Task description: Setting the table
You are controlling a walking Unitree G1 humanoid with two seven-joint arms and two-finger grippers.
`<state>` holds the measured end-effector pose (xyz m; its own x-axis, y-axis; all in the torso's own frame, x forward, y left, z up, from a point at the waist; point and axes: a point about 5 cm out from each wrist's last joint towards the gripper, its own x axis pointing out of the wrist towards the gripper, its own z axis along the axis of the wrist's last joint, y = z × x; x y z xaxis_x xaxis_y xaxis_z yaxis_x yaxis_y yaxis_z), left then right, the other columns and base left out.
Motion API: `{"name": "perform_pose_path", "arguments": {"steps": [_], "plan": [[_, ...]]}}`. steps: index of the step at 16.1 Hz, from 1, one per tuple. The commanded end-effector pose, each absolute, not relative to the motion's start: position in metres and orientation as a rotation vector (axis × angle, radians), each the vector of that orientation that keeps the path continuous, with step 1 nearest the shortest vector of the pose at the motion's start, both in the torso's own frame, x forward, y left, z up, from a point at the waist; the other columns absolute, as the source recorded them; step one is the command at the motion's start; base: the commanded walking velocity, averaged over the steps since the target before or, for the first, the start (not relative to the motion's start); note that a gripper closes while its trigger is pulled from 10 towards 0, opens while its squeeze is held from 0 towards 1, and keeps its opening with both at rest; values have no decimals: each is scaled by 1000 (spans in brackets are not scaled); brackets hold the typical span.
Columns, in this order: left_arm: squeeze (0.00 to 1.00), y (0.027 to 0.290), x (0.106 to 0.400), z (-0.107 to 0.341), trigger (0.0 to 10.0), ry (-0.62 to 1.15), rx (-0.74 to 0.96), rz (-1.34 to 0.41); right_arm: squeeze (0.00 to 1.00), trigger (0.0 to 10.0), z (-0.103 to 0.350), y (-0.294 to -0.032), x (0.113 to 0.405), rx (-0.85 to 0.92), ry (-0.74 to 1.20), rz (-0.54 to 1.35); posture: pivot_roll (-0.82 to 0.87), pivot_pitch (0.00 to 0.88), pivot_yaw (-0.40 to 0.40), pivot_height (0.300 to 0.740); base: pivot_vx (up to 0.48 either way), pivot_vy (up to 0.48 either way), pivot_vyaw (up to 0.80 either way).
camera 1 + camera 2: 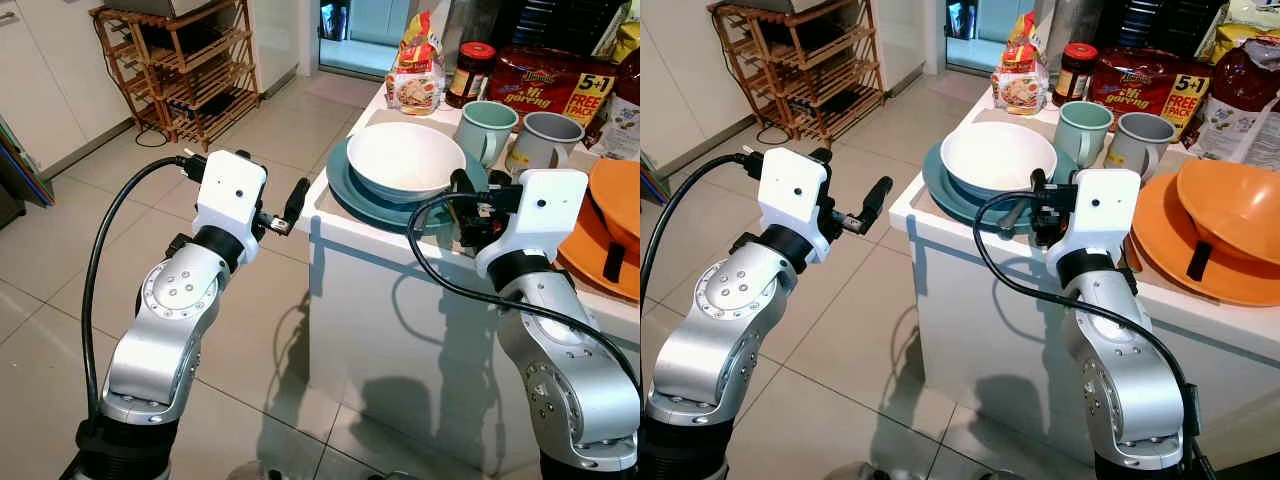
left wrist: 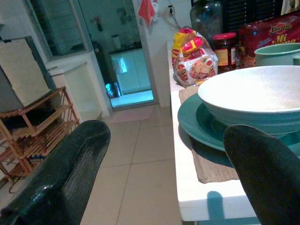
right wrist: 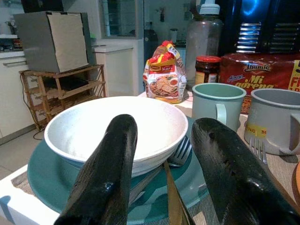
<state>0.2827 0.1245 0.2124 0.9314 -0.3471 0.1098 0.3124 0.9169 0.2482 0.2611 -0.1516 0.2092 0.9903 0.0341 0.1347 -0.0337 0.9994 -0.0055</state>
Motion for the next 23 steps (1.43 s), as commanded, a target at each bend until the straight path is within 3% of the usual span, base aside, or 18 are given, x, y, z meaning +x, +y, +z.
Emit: {"name": "perform_pose_path", "arguments": {"steps": [1,6,7,8,12,16,20,21,22,23], "plan": [[0,122,283,215,10000,-170,238,-351,0,10000,213,-153,260,-6,-150,30,69,30,23,740,0,0,0],[0,122,283,215,10000,-170,238,-351,0,10000,213,-153,260,-6,-150,30,69,30,23,740,0,0,0],[0,121,283,216,10000,-171,236,-360,0,10000,213,-154,259,-12,-149,19,0,0,0,740,0,0,0],[1000,123,287,211,10000,-60,160,-383,1000,10000,215,-155,271,128,-117,19,105,45,21,740,0,0,0],[1000,126,288,207,10000,-39,148,-387,1000,10000,215,-146,269,151,-100,57,79,56,29,740,0,0,0],[1000,127,286,208,10000,-36,135,-368,1000,10000,218,-152,270,147,-91,50,71,67,15,740,0,0,0],[1000,126,282,215,10000,-85,221,-377,1000,10000,227,-154,276,132,-98,82,87,61,-10,740,0,0,0],[918,129,282,221,10000,-139,207,-344,1000,10000,230,-155,279,126,-95,79,89,56,-14,740,0,0,0],[0,134,281,232,10000,-235,196,-304,659,10000,236,-159,290,116,-84,65,88,47,-10,740,0,0,0],[0,134,280,235,10000,-264,215,-322,0,10000,246,-164,301,175,-99,58,85,34,-4,740,0,0,0]]}}
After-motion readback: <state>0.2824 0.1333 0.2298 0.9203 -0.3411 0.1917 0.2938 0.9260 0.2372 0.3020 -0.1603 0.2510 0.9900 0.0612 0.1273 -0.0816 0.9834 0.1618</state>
